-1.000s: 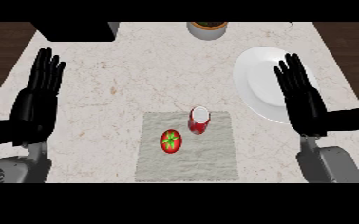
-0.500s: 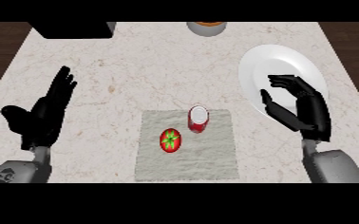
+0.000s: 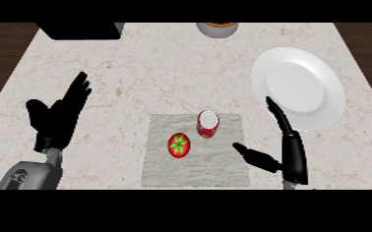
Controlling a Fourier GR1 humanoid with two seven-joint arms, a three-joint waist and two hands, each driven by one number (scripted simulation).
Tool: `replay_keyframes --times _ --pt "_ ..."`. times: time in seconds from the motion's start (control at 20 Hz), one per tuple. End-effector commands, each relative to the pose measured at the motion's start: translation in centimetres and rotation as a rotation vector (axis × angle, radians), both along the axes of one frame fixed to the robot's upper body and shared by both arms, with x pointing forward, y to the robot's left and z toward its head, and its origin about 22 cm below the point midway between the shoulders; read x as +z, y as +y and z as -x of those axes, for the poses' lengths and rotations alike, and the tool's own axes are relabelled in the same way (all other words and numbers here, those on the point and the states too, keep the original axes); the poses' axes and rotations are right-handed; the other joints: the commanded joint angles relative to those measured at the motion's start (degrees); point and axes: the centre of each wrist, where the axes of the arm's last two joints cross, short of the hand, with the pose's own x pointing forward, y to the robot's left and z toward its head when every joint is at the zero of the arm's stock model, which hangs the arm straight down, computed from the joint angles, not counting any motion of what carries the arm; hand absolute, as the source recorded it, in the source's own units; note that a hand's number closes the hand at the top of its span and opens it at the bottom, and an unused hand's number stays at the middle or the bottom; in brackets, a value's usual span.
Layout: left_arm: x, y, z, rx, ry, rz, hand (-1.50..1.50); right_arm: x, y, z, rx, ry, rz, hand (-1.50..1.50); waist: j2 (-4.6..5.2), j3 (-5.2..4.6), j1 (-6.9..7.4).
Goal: Pick the can from the placemat and place it in the plate
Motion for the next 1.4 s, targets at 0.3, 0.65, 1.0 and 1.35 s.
replay_keyframes --times 0.3,0.65,1.0,1.35 --pt "-0.5 -0.2 0.2 0.011 0.017 0.01 0.0 5.1 2.7 1.4 0.037 0.154 0.203 -1.5 -0.14 0.0 0.25" --pt "0.1 0.9 -0.6 -0.013 0.001 -0.006 0.0 5.9 4.0 -0.2 0.122 0.372 0.307 -1.5 0.0 0.04 0.33" --pt "-0.7 -0.4 -1.0 -0.01 0.003 -0.018 0.0 6.6 6.8 -2.6 0.128 0.478 0.493 -1.5 0.07 0.05 0.51" --pt "-0.1 0.2 -1.9 -0.012 0.0 -0.01 0.0 6.2 8.6 -4.7 0.177 0.594 0.563 -1.5 0.1 0.07 0.52"
